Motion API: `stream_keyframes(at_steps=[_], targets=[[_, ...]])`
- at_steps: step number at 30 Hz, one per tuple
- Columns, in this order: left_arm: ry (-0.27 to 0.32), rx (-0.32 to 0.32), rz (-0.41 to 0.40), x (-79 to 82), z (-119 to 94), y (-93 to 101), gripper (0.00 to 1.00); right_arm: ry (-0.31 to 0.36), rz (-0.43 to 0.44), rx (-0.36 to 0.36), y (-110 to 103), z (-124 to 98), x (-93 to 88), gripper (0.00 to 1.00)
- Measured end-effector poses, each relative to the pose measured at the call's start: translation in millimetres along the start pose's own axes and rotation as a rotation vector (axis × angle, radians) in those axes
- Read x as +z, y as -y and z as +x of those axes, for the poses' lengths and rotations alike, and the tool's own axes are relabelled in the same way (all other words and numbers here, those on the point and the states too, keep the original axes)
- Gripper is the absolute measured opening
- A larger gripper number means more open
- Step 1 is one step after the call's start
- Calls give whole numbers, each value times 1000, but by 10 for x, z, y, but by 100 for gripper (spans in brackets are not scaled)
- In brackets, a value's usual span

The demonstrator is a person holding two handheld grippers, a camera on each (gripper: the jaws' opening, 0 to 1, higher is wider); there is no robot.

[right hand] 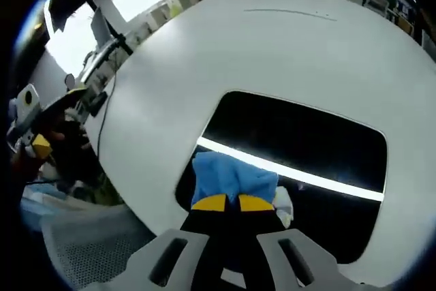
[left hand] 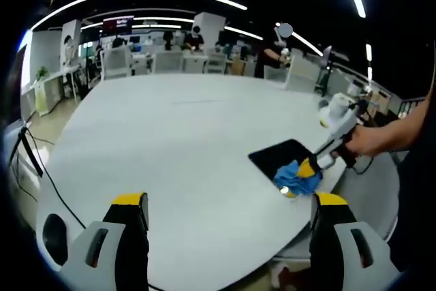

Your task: Wipe the mirror surface with the cleaning cloth until all visible marks leave the cleaned area.

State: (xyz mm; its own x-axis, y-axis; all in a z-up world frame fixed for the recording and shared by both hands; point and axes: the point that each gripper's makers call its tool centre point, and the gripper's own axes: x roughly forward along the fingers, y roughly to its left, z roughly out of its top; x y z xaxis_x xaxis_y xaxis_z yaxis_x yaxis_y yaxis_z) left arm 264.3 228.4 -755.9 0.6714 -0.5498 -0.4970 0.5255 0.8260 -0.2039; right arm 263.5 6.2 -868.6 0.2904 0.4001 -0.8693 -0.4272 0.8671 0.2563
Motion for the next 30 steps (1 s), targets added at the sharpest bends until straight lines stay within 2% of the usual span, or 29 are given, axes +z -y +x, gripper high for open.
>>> stream_keyframes(at_steps=[5,13,23,30], targets=[[1,0,2,16,2,14,99,-12,9,28,-75,-58,-167,0],[-1,-4,6,25,20,37,99,-13,19,45,-62,-54,-143,0],[-1,-6,12,41,84,79,99,-15,36,41,184,-176,-236,0],[0,-2,5,41,96,65,99,10,78,32,349,-270,-315,0]])
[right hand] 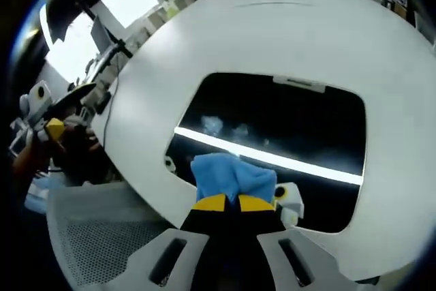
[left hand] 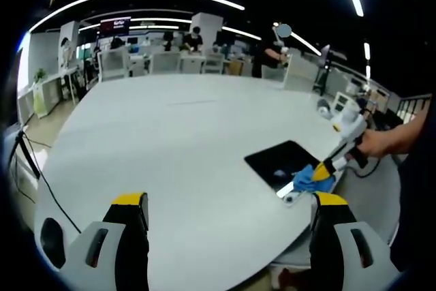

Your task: Wipe the mirror surface with the cleaning cloth until all visible marks leave the cleaned area.

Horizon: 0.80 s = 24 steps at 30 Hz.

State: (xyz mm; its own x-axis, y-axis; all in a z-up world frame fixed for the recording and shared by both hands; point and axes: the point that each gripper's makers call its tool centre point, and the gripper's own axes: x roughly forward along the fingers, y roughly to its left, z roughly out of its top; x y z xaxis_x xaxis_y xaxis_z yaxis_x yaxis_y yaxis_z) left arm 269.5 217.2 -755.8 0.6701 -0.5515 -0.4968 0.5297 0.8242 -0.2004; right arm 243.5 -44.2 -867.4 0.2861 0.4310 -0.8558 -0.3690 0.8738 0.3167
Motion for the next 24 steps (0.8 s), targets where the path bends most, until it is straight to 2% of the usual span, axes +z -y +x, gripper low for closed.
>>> stream_keyframes(at_steps=[7,17,24], targets=[[1,13,-10,-16,-15,-18,99,-4,-55,-38,-22,66,122,0],[-6,24,-21,-67,-37,-24,99,10,-97,-80,116,253,627,0],[2,35,-28,-63,-59,-46,99,6,-133,-102,203,358,901,0]])
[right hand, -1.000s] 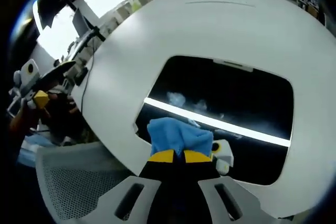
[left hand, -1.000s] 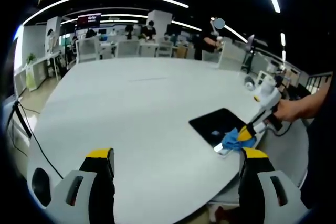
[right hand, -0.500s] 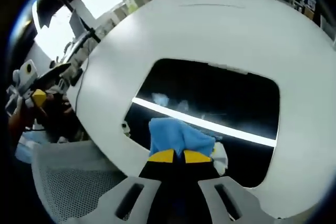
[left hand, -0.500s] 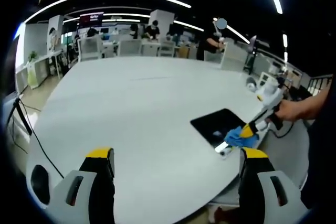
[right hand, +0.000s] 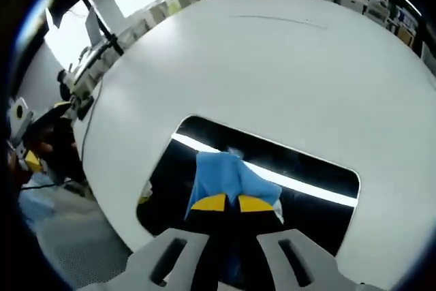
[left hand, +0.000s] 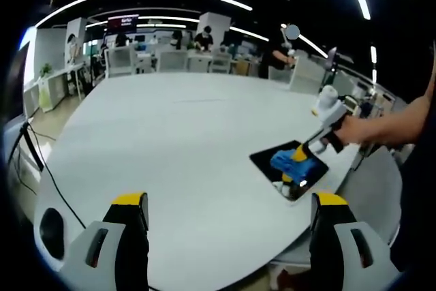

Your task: Wipe the mirror surface with the cleaning cloth until all visible marks leave the cleaned area.

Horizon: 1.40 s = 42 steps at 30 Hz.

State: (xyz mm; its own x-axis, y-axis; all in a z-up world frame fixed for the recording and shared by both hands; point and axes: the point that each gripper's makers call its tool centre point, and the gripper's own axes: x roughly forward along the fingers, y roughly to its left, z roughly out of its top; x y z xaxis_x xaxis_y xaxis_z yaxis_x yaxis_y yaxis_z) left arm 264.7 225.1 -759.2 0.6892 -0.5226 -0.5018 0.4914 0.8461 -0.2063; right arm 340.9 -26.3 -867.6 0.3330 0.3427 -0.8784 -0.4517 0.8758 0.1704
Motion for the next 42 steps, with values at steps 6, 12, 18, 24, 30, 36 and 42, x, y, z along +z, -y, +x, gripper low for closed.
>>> stream_keyframes(at_steps=[6,12,18,24,30,36,42], targets=[[-1,6,-6,-29,-26,-6,99,5,-3,-19,92,92,221,0],[-4,3,-2,-40,-23,25,99,6,-10,-56,117,130,290,0],[-15,-10,20,-27,18,64,99,32,73,66,133,125,279,0],[-15,-17,37,12,53,112,99,3,66,79,182,105,261,0],[-17,-13,42,19,35,111,99,6,43,54,373,41,204,0],[-18,-8,40,14,19,100,99,-4,65,16,604,-54,134,0],[-18,-9,44,43,26,115,99,6,71,-16,667,-73,104,0]])
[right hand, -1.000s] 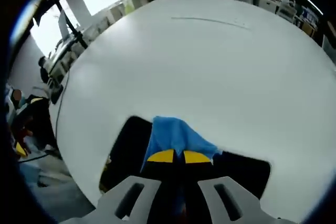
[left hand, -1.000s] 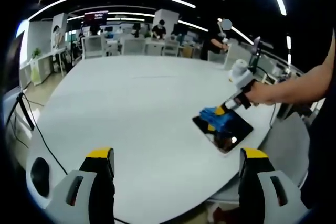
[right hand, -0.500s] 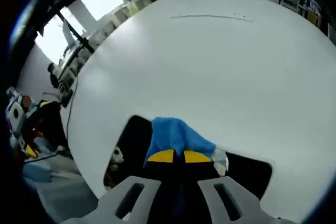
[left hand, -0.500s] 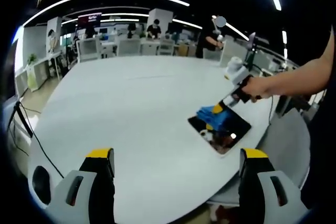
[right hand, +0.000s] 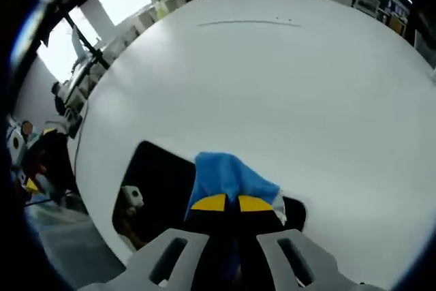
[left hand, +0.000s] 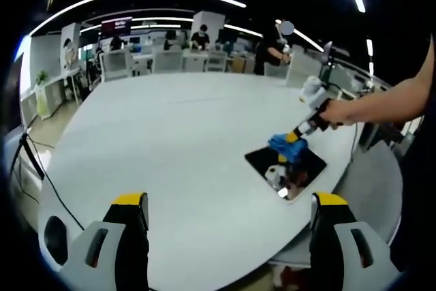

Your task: Wipe the mirror surface with the cleaning cloth until all visible marks leave the cleaned area.

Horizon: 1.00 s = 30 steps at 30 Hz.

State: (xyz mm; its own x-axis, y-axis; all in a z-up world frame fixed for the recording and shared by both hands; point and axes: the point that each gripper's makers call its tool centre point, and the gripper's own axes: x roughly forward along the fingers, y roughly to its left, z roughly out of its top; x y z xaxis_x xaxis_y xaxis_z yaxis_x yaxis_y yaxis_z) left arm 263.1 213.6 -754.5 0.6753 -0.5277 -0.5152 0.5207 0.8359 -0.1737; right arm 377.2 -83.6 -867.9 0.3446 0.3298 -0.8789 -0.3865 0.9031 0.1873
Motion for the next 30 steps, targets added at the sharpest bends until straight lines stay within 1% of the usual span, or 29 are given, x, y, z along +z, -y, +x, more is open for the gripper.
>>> stream_keyframes(at_steps=[4,6,8,13,15,19,23,26,28,30], targets=[[2,-2,0,12,-2,9,99,24,-18,-50,-5,6,3,0],[1,-4,0,6,3,11,99,50,-20,-65,-2,2,-2,0],[-2,-9,2,-7,15,40,99,91,-18,-80,-13,-9,-23,0],[-1,-19,4,-8,58,93,99,88,-14,-84,-98,-57,-145,0],[2,-22,3,3,75,121,99,96,-10,-78,-122,-93,-220,0],[6,-26,-1,2,96,150,99,106,8,-61,-198,-173,-430,0],[5,-26,-4,-11,103,162,99,108,-7,-46,-276,-261,-631,0],[2,-27,-4,-14,100,172,99,96,15,-33,-314,-311,-742,0],[-2,-28,-2,-30,105,166,99,90,46,-18,-349,-339,-816,0],[-8,-29,-1,-44,111,160,99,77,51,-12,-388,-369,-893,0]])
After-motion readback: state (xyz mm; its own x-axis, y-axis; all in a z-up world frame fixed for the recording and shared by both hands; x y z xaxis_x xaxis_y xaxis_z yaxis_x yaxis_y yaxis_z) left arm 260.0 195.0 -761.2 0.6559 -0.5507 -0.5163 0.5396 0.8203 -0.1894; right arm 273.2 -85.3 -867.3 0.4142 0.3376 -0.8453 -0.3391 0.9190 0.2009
